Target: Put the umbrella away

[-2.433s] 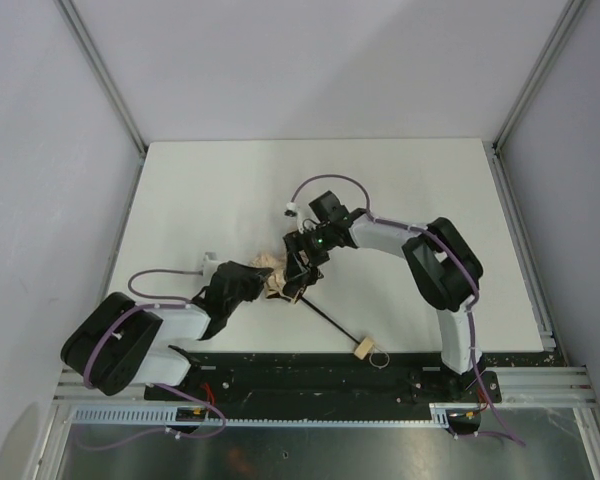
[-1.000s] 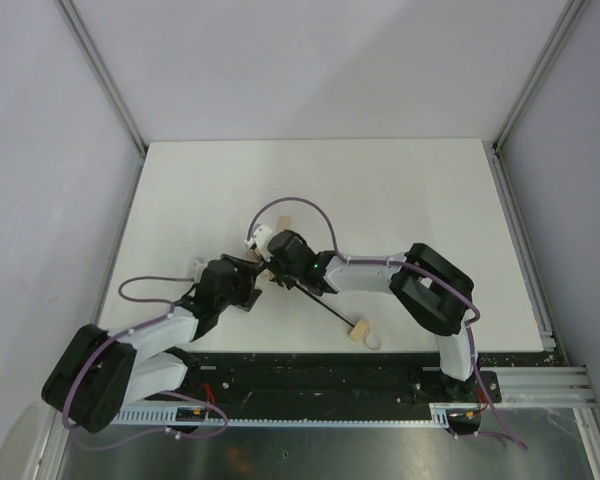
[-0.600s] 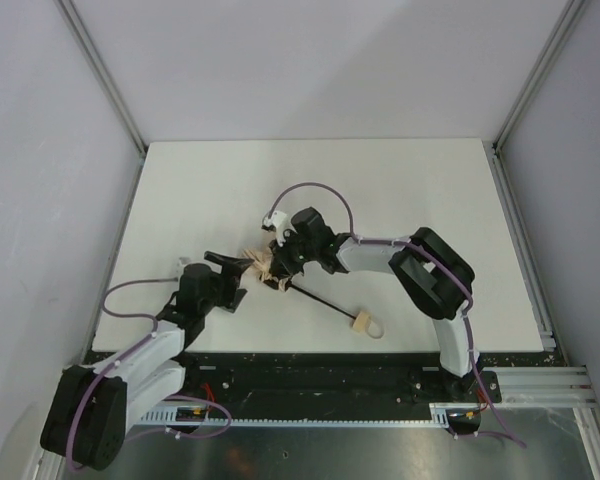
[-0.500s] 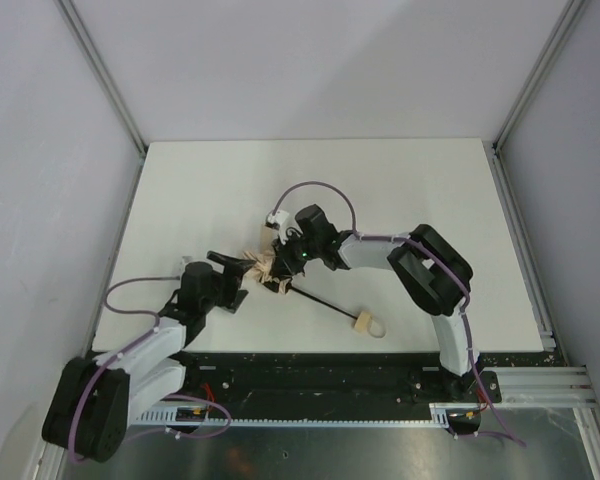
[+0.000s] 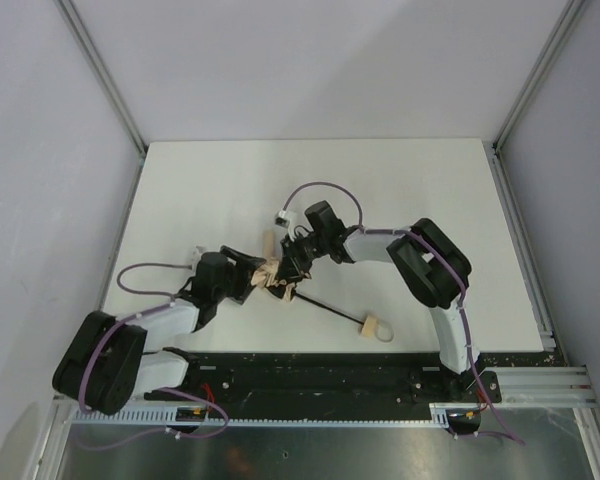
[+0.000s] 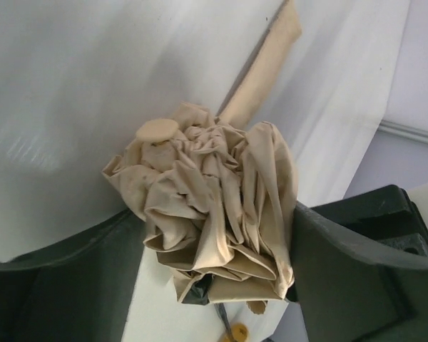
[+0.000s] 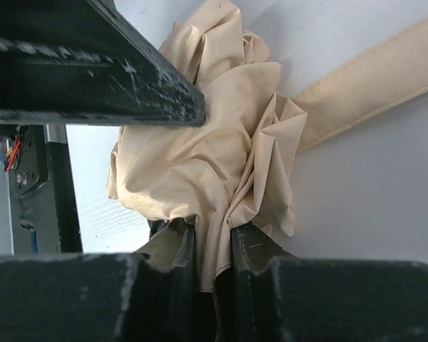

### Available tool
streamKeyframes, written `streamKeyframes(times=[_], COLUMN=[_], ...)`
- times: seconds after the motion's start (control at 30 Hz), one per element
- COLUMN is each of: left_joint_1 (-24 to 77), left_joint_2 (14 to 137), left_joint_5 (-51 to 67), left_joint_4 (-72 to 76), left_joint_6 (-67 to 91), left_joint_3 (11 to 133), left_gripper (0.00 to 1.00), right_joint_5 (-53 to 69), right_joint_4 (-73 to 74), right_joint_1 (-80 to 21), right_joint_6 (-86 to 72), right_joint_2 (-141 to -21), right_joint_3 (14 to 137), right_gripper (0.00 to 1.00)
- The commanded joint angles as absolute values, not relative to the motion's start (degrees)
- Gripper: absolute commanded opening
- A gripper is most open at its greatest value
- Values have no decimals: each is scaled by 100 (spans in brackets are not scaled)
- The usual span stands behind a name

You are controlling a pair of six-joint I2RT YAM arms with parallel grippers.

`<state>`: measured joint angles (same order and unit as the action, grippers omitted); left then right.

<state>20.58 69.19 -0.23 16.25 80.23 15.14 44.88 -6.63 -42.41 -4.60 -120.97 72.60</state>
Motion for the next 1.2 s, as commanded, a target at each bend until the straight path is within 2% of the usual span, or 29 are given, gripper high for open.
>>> streamKeyframes(times=[0.0, 0.17, 0.23, 0.33, 0.4, 0.47, 0.63, 0.73, 0.8, 1.03, 1.1, 1.17], left_joint_1=[2326, 2556, 2577, 2585, 2584, 2586, 2584, 2584, 2584, 2585, 2584, 2584], left_joint_2=[7698, 7891, 7914, 7815, 7697, 7519, 7032, 6887, 6879, 6929, 6883, 6814], left_joint_5=[-833, -867, -775, -667, -613, -544, -430, -331, -217, -46, -44, -44], left_joint_4=[1725, 2258, 2366, 2411, 2433, 2441, 2425, 2407, 2377, 2345, 2346, 2347], left_joint_6=[7544, 7554, 7474, 7392, 7390, 7453, 7752, 8044, 8159, 8379, 8421, 8442], left_joint_3=[1591, 1304, 1267, 1190, 1106, 988, 794, 757, 778, 728, 679, 635], left_gripper=[72, 33, 20, 11, 8, 2, 0, 0, 0, 0, 0, 0], right_joint_5=[4510, 4190, 3884, 3295, 2909, 2445, 2012, 1717, 1231, -1860, -2142, -2084], right_joint_4=[797, 1218, 1302, 1387, 1483, 1540, 1327, 1184, 1120, 836, 892, 1058], right_joint_1=[-4372, -4444, -4477, -4576, -4655, -4772, -5145, -5471, -5742, -6434, -6489, -6452], right_joint_6=[-343, -268, -359, -467, -479, -441, -193, 130, 325, 592, 550, 364], right_joint_2=[-12573, -12446, -12309, -11981, -11789, -11596, -11321, -11312, -11347, -11772, -11958, -12157], right_joint_3=[6996, 7241, 7310, 7388, 7481, 7561, 7621, 7620, 7622, 7666, 7678, 7676], right_gripper=[0, 0, 0, 1, 10, 22, 54, 65, 69, 71, 63, 46])
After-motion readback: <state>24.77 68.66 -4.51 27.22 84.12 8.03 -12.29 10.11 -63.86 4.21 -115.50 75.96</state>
